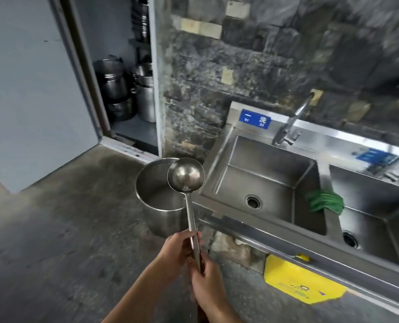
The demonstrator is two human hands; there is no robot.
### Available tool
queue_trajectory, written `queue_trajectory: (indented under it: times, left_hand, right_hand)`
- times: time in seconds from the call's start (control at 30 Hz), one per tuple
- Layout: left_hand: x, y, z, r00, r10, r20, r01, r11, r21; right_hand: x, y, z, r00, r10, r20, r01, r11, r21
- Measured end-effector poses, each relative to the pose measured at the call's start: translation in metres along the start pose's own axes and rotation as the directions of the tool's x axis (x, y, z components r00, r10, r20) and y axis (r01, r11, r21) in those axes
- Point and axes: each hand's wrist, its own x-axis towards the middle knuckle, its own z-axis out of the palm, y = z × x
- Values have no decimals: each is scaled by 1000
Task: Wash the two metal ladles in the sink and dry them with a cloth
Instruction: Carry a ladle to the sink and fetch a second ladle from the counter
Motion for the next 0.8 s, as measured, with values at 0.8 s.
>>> queue_trajectory:
  times: [0.8]
  left_hand:
    - [225, 28, 248, 957, -221, 191, 63, 795, 604]
  right_hand:
    - [225, 7, -199, 904, 250, -348, -217, 967, 132]
